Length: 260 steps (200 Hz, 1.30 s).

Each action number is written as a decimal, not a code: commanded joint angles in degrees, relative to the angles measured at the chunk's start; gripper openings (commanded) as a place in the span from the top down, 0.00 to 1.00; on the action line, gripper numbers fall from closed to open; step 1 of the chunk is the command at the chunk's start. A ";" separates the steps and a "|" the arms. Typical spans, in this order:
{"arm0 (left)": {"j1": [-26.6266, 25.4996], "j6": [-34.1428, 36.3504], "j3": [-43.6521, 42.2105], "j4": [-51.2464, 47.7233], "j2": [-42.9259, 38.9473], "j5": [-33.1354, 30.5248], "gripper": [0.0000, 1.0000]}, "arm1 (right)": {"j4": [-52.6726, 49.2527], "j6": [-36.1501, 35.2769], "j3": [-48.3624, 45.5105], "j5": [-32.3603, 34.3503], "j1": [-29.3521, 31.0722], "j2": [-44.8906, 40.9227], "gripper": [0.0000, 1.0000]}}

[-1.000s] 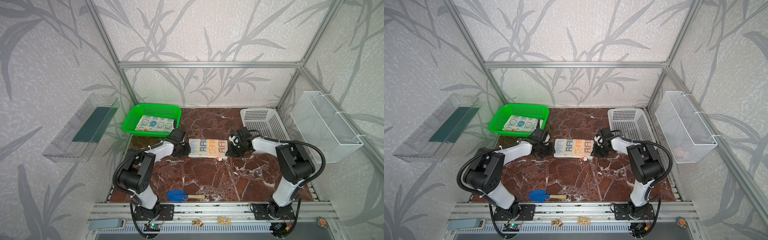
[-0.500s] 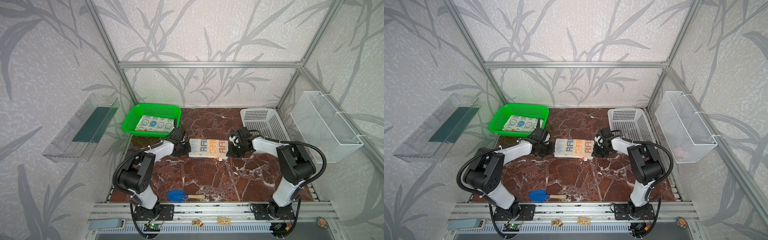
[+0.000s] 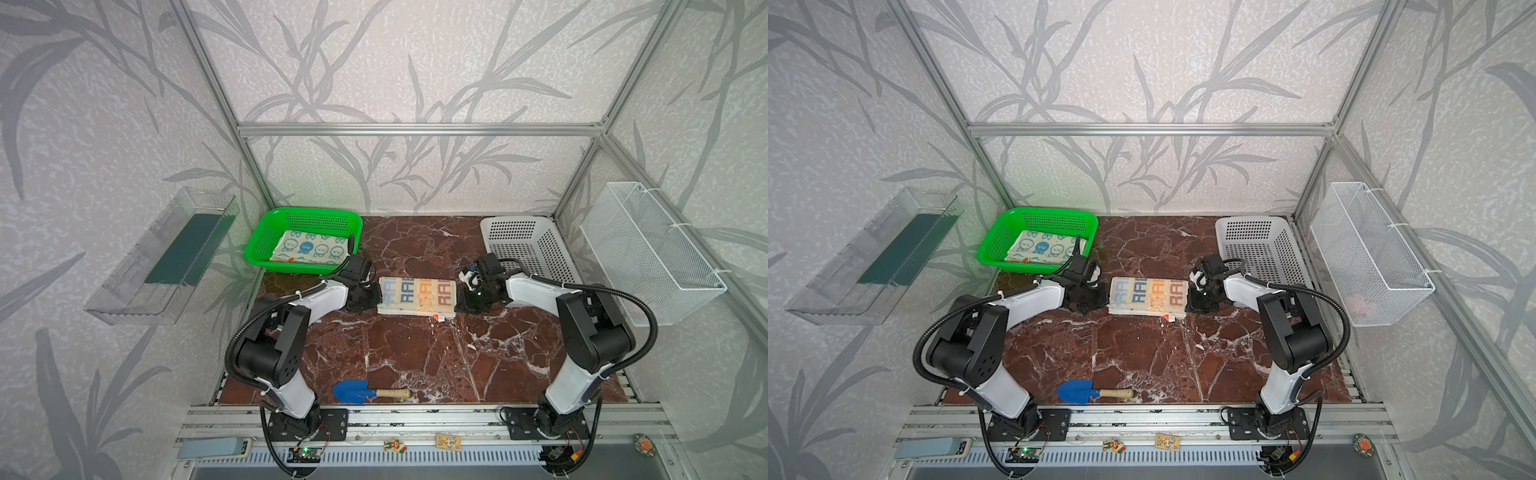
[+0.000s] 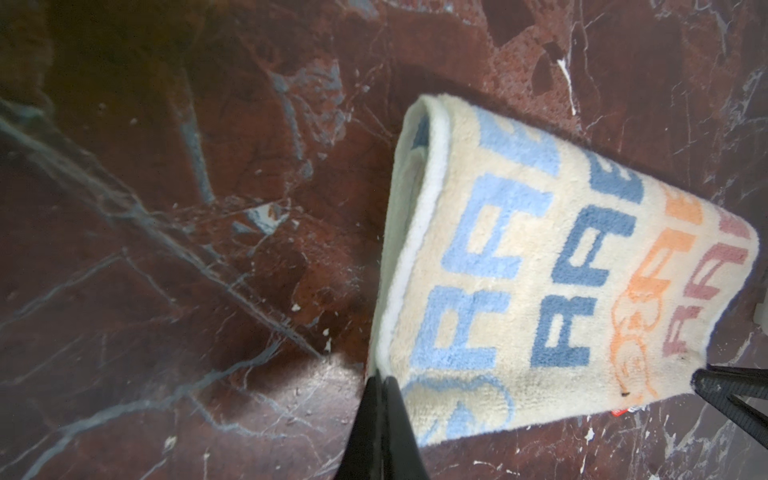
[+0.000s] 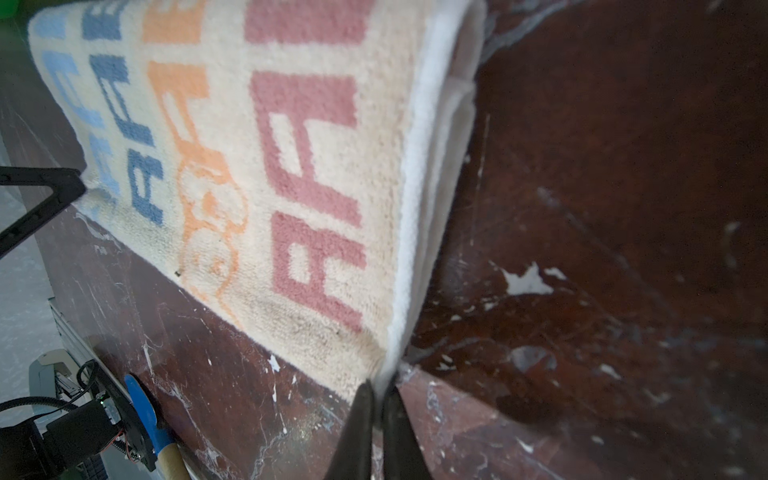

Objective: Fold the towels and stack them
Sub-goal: 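Hold the towel ends with both grippers and press them toward each other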

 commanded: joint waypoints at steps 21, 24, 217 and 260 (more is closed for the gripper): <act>0.16 0.84 2.89 -2.25 -1.63 -0.83 1.00 | -3.59 -1.04 2.60 1.94 0.03 -2.77 0.93; 0.19 0.82 2.95 -2.23 -1.63 -0.83 1.00 | -3.74 -1.09 2.74 1.99 0.03 -2.88 0.93; -0.07 -1.82 -5.38 4.44 -3.15 1.81 1.00 | -0.19 -0.54 -2.51 1.91 2.37 -3.61 0.94; -0.24 -2.03 -5.33 5.55 -2.94 2.93 1.00 | -0.82 -0.64 -2.43 3.25 2.40 -3.61 0.88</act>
